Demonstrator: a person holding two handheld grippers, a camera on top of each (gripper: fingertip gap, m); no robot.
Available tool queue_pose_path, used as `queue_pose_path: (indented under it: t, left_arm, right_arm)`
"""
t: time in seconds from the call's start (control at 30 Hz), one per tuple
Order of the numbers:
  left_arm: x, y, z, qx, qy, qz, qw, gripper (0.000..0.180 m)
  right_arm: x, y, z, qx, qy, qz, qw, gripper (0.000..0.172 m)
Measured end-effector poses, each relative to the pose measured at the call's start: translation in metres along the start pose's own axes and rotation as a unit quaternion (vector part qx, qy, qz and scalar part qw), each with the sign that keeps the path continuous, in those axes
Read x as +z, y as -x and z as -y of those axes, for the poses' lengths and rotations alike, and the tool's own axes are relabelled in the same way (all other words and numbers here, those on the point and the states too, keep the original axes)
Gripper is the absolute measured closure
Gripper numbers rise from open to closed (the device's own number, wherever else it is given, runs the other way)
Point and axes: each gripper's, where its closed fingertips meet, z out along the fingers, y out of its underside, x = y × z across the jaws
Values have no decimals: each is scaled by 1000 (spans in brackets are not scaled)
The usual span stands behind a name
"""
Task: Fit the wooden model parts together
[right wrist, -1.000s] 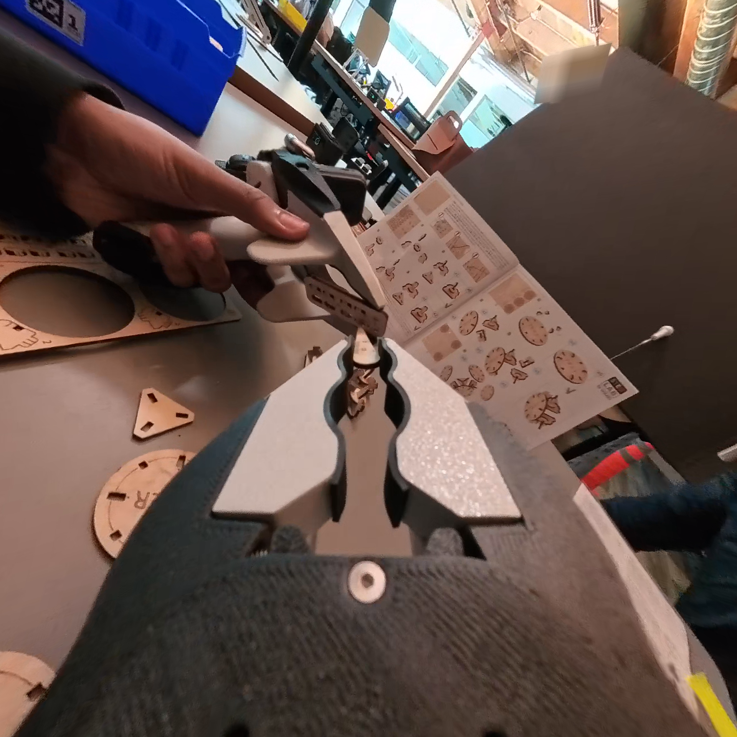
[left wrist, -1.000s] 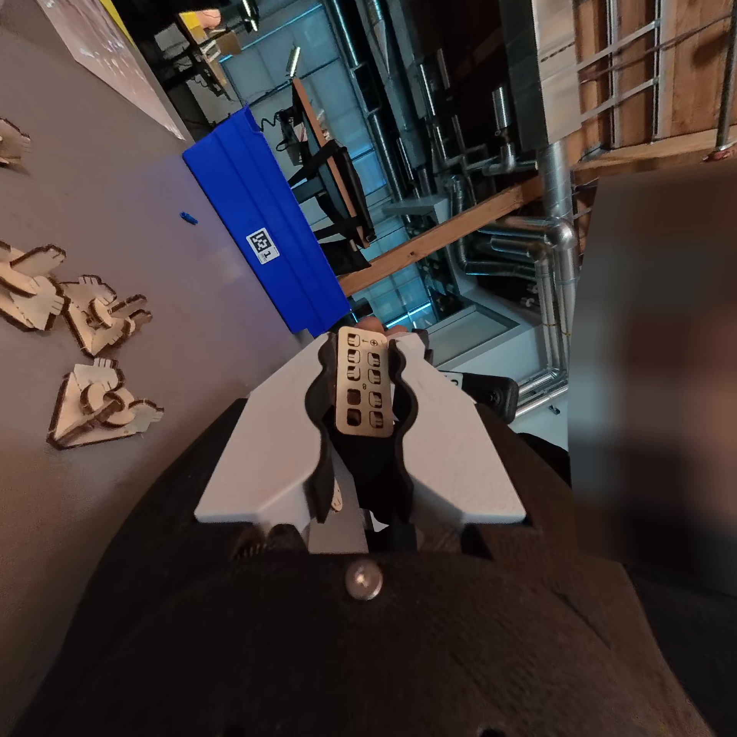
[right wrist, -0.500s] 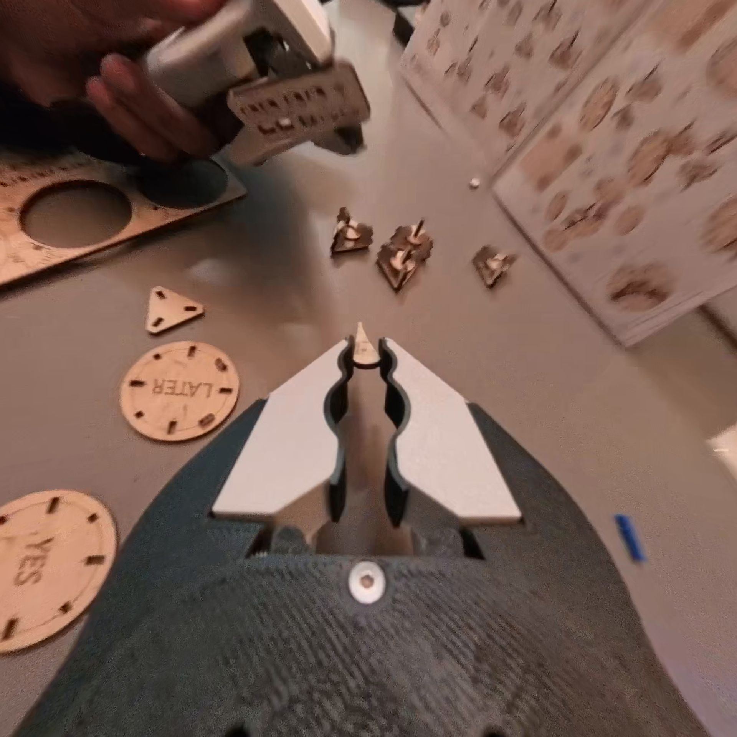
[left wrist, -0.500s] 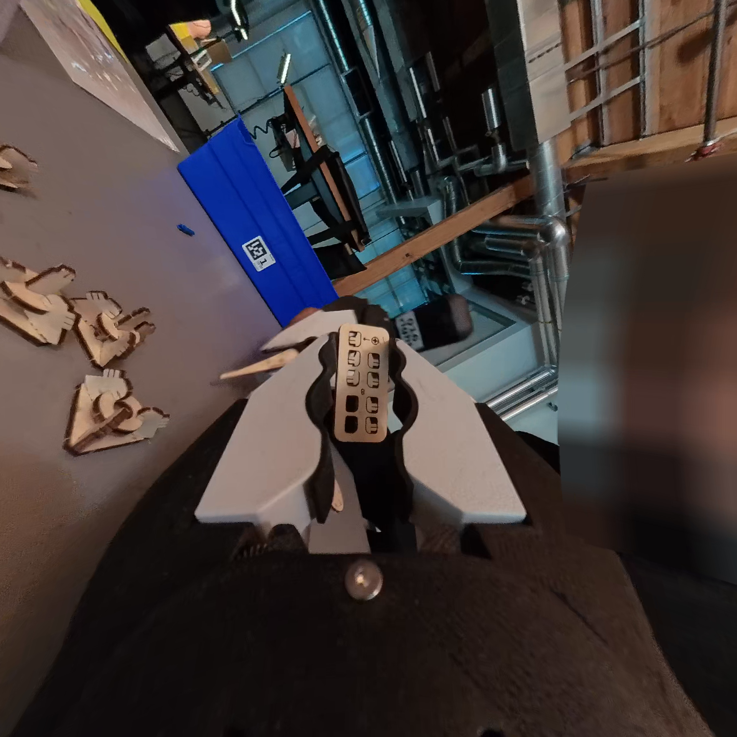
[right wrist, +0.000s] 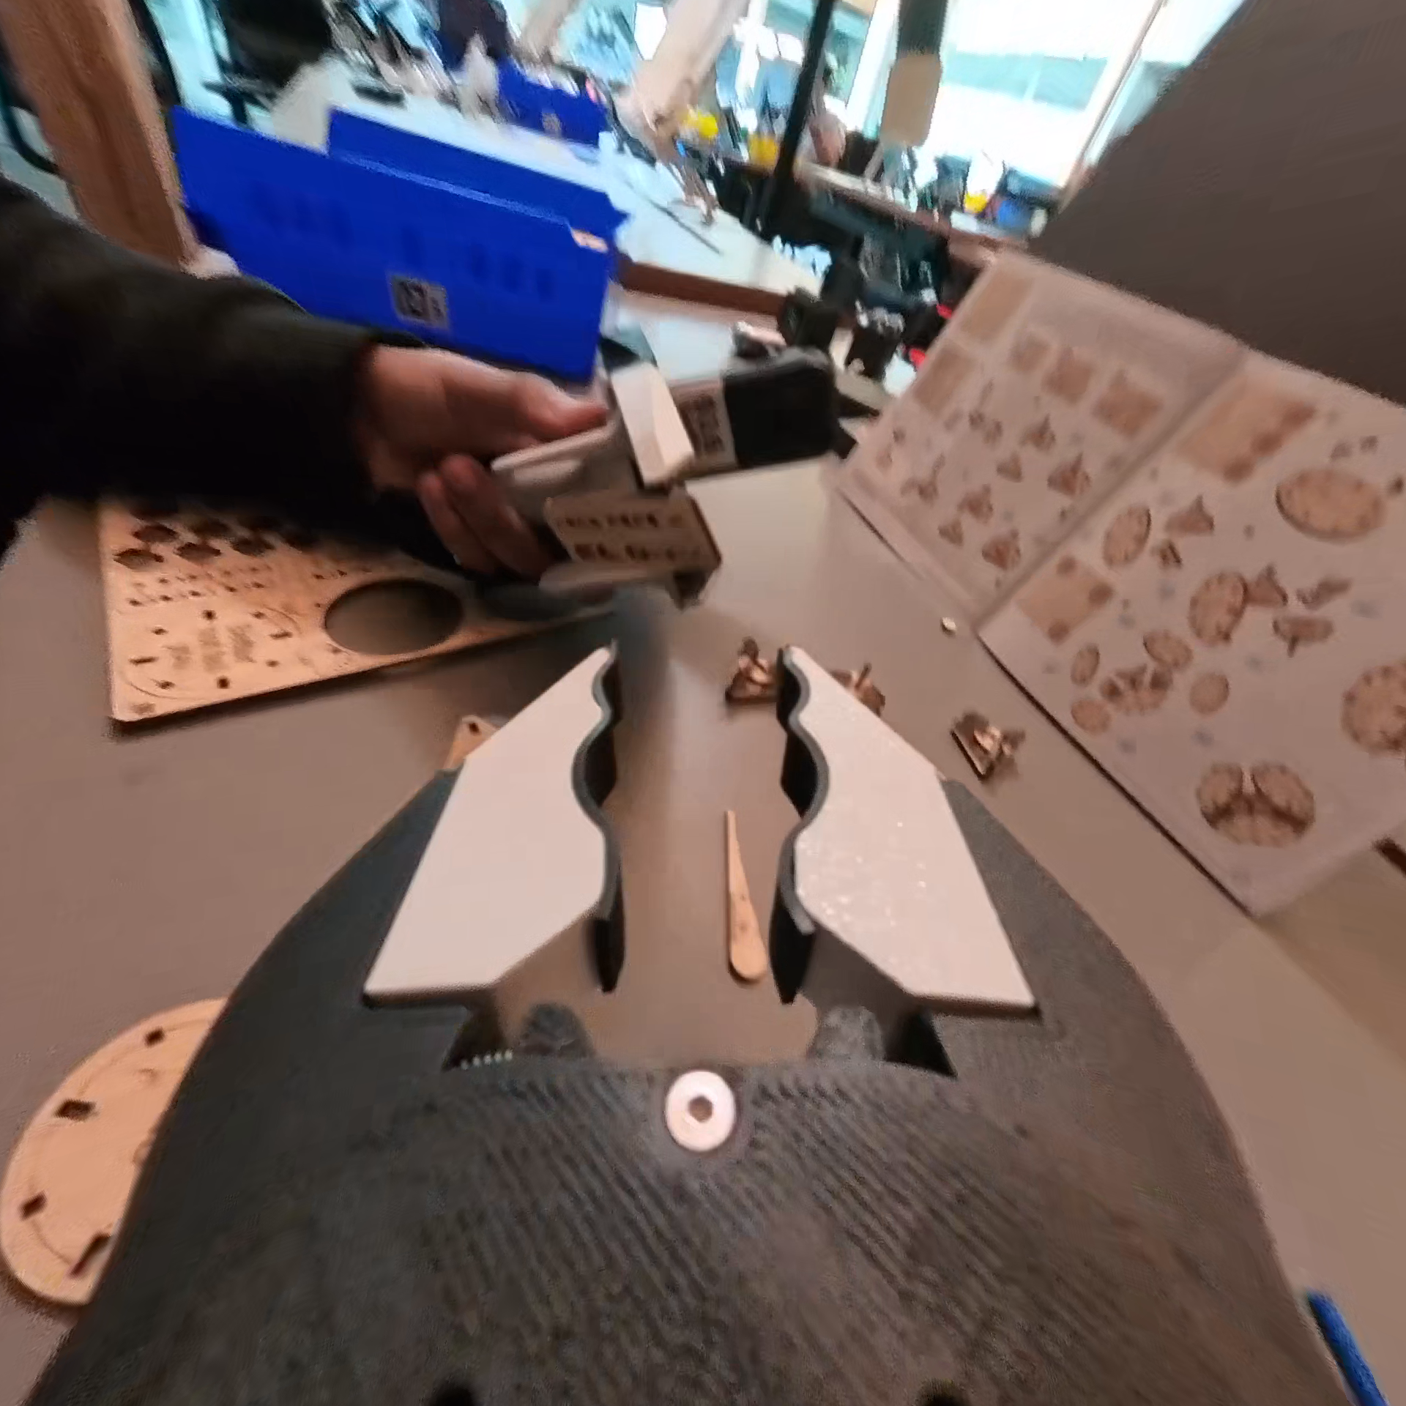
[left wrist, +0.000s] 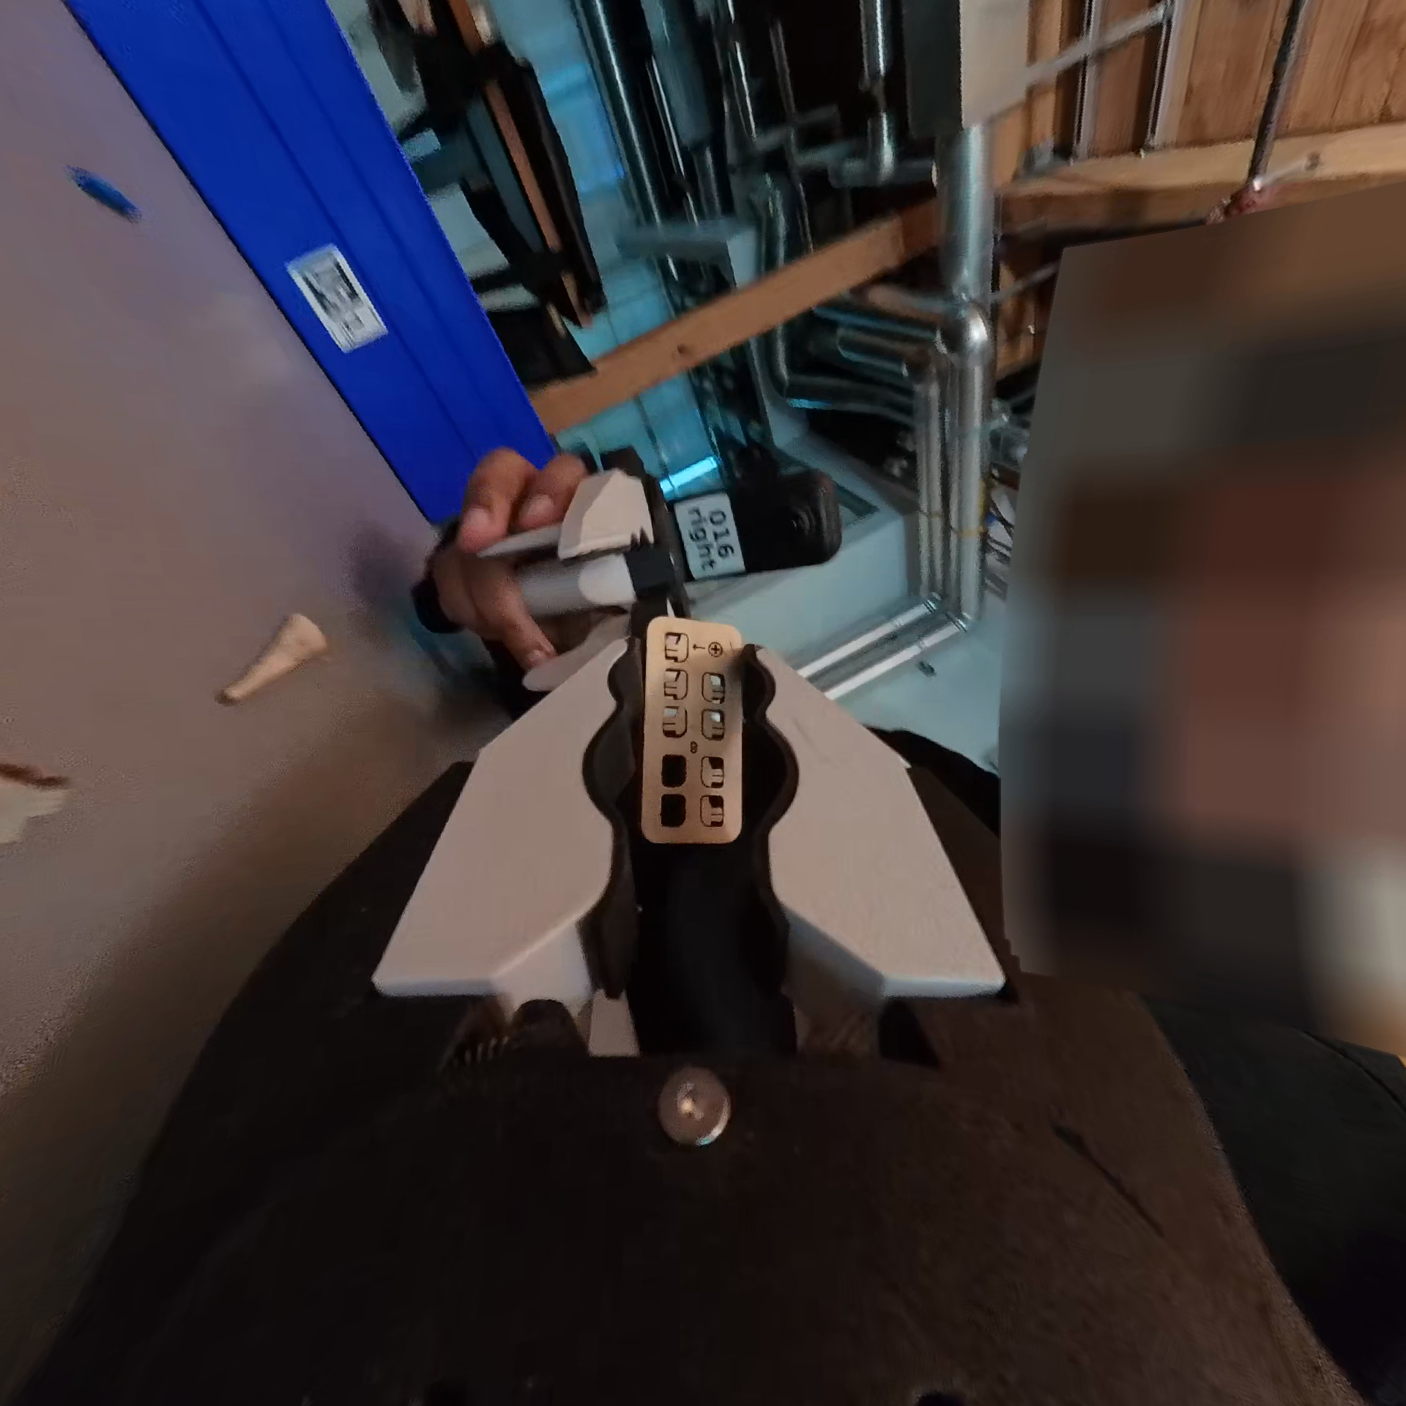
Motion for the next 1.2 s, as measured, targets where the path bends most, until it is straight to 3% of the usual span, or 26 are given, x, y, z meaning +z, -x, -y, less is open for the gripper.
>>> queue_pose_path:
  t: [0.1, 0.23, 0.3, 0.37, 0.5, 0.57, 0.67, 0.87, 0.93, 1.03, 1.2]
  left_arm:
    - [13, -3, -22, -34, 60, -26, 997, 158]
    - [21, 1, -35, -49, 87, -29, 995, 158]
    - [19, 2, -32, -50, 79, -26, 995, 152]
    - [13, 5, -22, -25, 57, -6, 998, 137]
    - [-2, -1, 0, 98, 22, 42, 994, 132]
    - [-1, -3, -3, 140, 38, 59, 988, 138]
    - [2, 1, -5, 149, 42, 76, 985, 152]
    - [1, 17, -17, 141, 82, 109, 981, 155]
    - [3, 23, -27, 161, 123, 134, 970, 170]
    - [4, 30, -34, 186, 148, 170, 956, 179]
    - [5, 37, -45, 177, 179, 178, 951, 180]
  right_arm:
    - [2, 15, 10, -21, -34, 25, 999, 134]
    - [3, 36, 16, -45, -63, 67, 995, 166]
    - [4, 38, 14, -39, -55, 78, 995, 172]
    - [4, 28, 9, 1, -31, 75, 997, 172]
    - [-3, 3, 9, 171, -30, 85, 981, 172]
    - [-7, -7, 12, 249, -52, 92, 963, 172]
    - [-8, -3, 12, 295, -57, 125, 946, 172]
    - [-5, 21, -3, 278, 13, 175, 944, 172]
    - [-6, 25, -6, 284, 25, 188, 940, 172]
    - [-8, 22, -6, 288, 22, 189, 939, 171]
    - [-3, 19, 0, 299, -7, 181, 937, 170]
